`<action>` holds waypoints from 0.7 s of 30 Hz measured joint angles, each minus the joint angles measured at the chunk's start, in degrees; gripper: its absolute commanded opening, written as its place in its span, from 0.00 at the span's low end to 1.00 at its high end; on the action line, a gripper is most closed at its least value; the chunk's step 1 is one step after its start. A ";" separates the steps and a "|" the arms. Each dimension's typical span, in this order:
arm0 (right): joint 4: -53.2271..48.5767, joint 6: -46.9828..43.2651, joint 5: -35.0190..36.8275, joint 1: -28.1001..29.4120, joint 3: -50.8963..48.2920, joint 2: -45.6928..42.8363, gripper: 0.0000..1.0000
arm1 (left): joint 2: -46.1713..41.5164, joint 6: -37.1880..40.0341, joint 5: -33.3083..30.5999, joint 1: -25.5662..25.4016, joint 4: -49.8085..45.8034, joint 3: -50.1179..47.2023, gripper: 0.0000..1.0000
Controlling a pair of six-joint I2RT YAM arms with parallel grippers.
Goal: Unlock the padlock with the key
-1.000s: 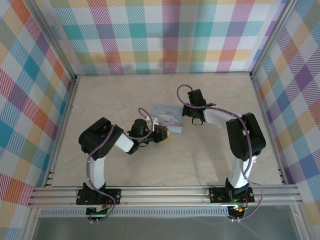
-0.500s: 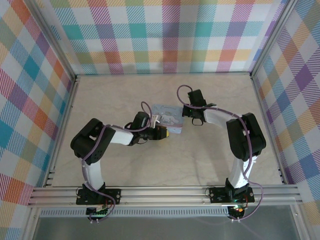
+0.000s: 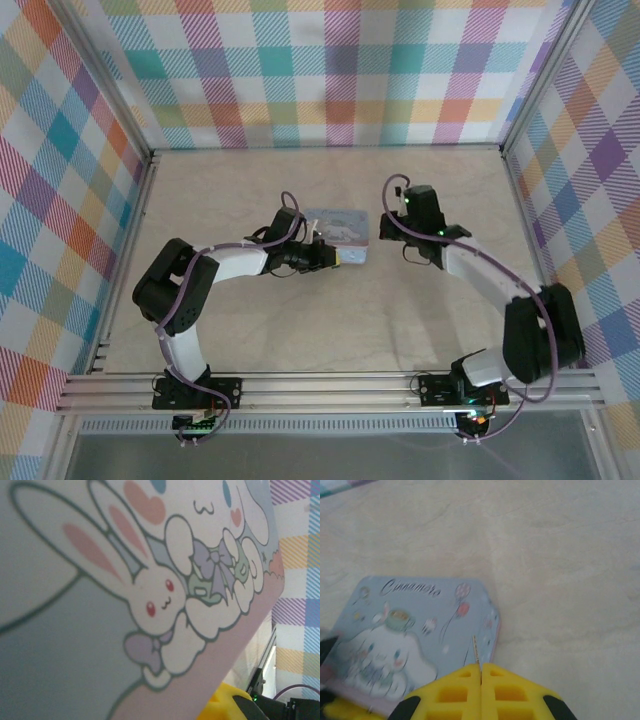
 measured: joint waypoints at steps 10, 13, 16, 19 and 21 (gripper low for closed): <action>5.29 7.43 -14.36 -1.88 -13.55 -19.63 0.00 | 0.52 -7.69 -1.42 -1.11 1.97 2.43 0.07; 8.50 10.36 -18.95 -2.34 -16.41 -22.10 0.00 | 1.73 -9.33 -1.81 -1.57 3.19 3.65 0.08; 11.08 13.20 -23.12 -2.36 -18.32 -23.69 0.00 | 2.64 -10.84 -2.05 -1.81 4.59 3.96 0.08; 13.44 15.67 -26.62 -2.49 -19.26 -25.42 0.00 | 3.50 -12.15 -2.54 -2.01 5.62 4.17 0.08; 14.58 16.96 -28.28 -2.64 -19.63 -27.17 0.00 | 3.93 -12.61 -2.80 -2.03 5.88 4.26 0.08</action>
